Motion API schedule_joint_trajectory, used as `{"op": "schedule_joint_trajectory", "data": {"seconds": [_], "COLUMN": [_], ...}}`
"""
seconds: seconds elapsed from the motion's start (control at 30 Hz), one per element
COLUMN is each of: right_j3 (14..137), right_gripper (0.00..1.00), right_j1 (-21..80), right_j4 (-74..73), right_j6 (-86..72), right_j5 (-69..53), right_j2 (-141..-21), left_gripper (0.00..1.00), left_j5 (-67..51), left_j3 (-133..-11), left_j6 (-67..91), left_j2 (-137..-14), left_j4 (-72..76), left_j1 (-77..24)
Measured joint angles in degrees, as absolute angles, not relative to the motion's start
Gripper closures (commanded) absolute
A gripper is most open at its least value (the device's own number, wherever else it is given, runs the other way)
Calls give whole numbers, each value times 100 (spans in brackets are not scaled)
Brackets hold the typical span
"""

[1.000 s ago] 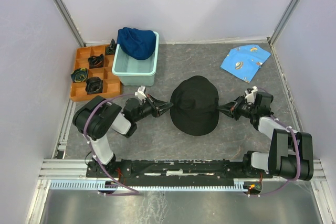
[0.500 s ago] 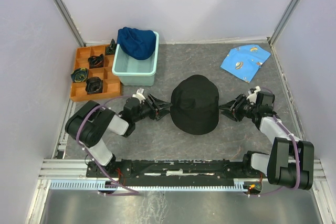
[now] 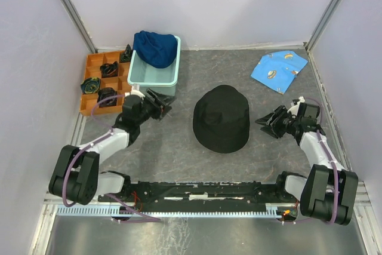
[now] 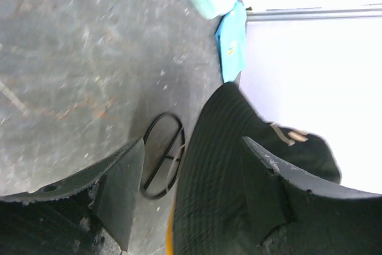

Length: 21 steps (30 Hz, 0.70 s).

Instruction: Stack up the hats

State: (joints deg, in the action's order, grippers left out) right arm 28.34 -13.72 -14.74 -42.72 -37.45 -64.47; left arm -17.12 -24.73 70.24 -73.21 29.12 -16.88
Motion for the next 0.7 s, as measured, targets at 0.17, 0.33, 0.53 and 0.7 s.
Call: {"op": "schedule_joint_trajectory", "data": {"seconds": [0.17,0.33,0.53,0.7], "right_j3": [3030,3103,3343,3778], "right_gripper": [41,39,35,30], "right_j1": [-1393,-1393,-1393,-1393], "right_j4": [-1806,-1942,-2091,-2187], "right_j6": [-4077,-4016,-4001,-3955], "right_j5": [-3590,-3568,-3544,-3479], "right_j2": [-6309,-6281,-6283,-6302], "left_gripper": [27,26,26,26], "left_j5": [-1306,-873,-370,163], "left_j3": [-4136,-6226,-8031,-8847], "left_j6": [6353,5732,5645,5664], "left_j2": [-7417,-8040,-9207,-10208], "left_j4": [1437,370,-445,-976], "left_j1": [-1516,-1256,-829,-714]}}
